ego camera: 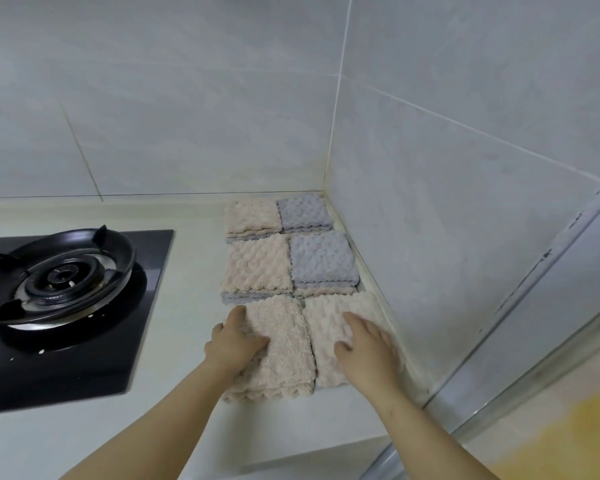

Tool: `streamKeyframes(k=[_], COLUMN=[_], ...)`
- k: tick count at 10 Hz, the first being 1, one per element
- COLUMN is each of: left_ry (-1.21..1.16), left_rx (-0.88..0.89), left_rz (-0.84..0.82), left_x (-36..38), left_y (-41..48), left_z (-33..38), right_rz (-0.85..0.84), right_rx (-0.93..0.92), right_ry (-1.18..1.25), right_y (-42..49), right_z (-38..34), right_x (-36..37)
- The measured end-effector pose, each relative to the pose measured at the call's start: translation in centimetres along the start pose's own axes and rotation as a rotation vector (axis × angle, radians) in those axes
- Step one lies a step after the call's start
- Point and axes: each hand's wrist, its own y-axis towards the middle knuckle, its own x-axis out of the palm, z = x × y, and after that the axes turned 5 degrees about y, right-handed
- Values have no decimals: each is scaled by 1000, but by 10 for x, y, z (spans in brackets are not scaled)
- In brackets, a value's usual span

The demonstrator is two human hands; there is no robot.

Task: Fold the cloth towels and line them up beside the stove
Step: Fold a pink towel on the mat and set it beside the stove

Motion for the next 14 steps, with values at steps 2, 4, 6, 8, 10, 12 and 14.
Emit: streamKeyframes(k=[2, 4, 6, 8, 10, 12, 14], left_ry=[531, 743, 760, 768, 769, 768, 776], left_rx=[393, 319, 314, 347, 350, 339, 329], left_rz=[267, 66, 104, 145, 159, 162, 145], left_x=[11, 48, 54, 54, 47, 41, 38], left_y=[-26, -28, -16, 16, 45, 59, 65], left_z=[27, 14, 15, 17, 26, 35, 39], right_rz=[25, -223, -245, -229, -219, -207, -206], right_rx=[-243, -239, -202, -203, -219, -223, -224], right_ry=[-289, -317, -279, -268, -264, -258, -249], right_y=[3, 7, 18, 46, 78, 96, 104], right_z=[0, 16, 10, 5, -2, -7, -9], right_x=[-10, 12, 25, 32, 36, 38, 39])
